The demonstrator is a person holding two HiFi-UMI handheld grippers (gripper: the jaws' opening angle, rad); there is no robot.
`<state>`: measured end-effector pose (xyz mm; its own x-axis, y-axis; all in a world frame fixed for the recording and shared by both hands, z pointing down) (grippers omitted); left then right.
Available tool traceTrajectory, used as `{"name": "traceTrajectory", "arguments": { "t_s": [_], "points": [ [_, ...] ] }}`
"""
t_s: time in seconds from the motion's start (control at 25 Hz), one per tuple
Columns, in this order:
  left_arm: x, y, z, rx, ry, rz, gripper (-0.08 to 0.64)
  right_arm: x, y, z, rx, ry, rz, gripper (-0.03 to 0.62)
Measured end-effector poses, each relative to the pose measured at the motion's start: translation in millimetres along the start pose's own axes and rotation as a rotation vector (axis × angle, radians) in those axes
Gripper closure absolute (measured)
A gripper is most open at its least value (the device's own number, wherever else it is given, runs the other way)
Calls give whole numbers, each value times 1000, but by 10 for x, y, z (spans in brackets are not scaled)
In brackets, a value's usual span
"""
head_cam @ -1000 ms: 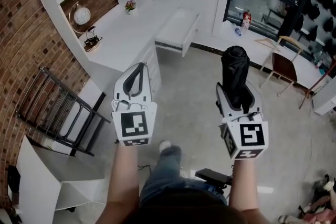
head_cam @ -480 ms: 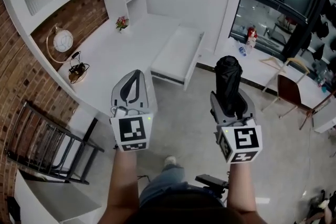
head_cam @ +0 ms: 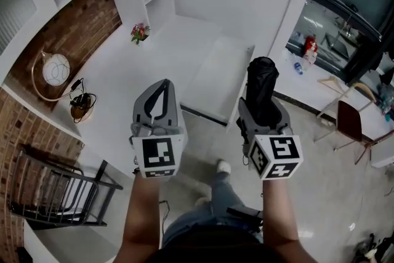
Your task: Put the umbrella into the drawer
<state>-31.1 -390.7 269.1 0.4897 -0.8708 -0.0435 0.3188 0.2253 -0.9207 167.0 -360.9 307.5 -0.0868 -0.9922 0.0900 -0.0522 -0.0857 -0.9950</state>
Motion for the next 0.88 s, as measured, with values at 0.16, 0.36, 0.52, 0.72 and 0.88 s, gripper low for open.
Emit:
{"name": "traceTrajectory", "arguments": {
  "t_s": [0.16,0.36,0.52,0.72,0.88],
  "points": [
    [536,-292,-114,-5,-3,-40,557,806,-147,68,72,36,-37,347],
    [1443,-607,-346,3,2,-105,557,2005,-496,217,184,72,-128,347],
    [2174,-859,-499,-57,0,-168,557,2986,-1035,386,296,106,-284,347],
    [2888,-1222,-543,-69,-5,-243,557,3939,-1878,582,391,74,-494,345],
    [3206,-1482,-568,-100,8,-306,557,4373,-2630,628,411,43,-703,342]
  ]
}}
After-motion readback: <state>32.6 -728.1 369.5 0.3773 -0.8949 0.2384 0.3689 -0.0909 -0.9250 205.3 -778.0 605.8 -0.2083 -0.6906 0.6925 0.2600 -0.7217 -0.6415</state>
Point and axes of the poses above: the fingertips, and each gripper's own axes: x forward along the fingers, z to its right, y out of its top, the point moved 1 cm from there along -x, backward along the fingers, and after that the axes turned 8 degrees about -y, right-handed, at the moved point
